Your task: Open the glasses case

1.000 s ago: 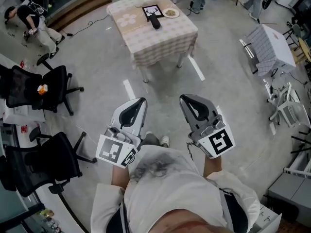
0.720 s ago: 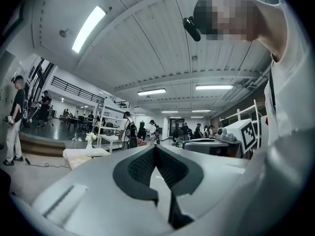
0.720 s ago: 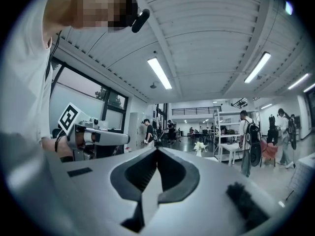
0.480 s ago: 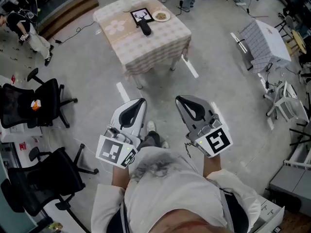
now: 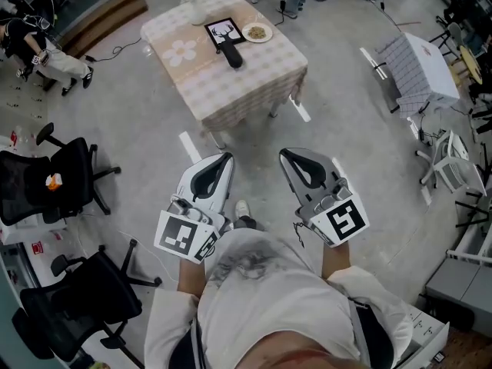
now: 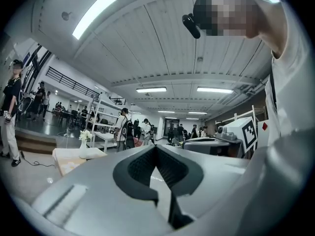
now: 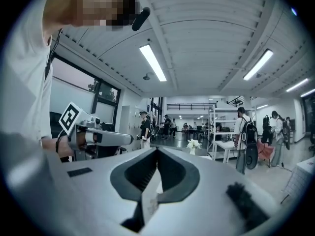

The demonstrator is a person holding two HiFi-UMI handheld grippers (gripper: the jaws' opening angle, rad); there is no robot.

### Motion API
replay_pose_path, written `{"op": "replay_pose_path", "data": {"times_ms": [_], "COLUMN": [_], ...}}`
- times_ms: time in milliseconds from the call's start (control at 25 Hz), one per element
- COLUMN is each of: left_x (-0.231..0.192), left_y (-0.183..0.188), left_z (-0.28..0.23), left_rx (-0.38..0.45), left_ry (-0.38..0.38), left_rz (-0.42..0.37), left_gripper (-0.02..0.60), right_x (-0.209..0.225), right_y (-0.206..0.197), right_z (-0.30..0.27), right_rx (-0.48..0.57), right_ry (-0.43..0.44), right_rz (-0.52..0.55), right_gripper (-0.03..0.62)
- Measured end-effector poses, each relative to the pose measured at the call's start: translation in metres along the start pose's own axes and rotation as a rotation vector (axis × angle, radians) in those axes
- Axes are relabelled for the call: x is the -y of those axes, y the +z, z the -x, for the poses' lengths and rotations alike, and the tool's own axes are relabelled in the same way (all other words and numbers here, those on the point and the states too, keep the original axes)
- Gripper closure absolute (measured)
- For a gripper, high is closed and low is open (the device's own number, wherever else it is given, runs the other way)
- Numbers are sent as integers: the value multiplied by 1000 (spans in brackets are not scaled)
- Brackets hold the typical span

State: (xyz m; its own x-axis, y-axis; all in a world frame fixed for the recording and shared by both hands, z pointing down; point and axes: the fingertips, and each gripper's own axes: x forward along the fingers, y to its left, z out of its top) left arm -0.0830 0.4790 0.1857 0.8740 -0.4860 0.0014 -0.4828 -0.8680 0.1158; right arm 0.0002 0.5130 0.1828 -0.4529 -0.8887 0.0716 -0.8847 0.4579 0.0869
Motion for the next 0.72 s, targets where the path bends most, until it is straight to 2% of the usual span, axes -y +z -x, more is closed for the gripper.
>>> {"op": "replay_pose_path", "data": {"times_ms": [320, 720], "left_x": [-46, -80], "left_y": [-2, -13], "left_z": [-15, -43], "left_rx": [-1, -13], "left_ry": [-6, 38], "left_rz": [6, 9], "left_gripper": [577, 577], "right_x": [9, 36], "right_y": [-8, -24], "right_z": [-38, -74], "right_rx": [-30, -65], "right_ry": [-35, -22], "right_rz": [-6, -22], "right_gripper": [577, 577]}}
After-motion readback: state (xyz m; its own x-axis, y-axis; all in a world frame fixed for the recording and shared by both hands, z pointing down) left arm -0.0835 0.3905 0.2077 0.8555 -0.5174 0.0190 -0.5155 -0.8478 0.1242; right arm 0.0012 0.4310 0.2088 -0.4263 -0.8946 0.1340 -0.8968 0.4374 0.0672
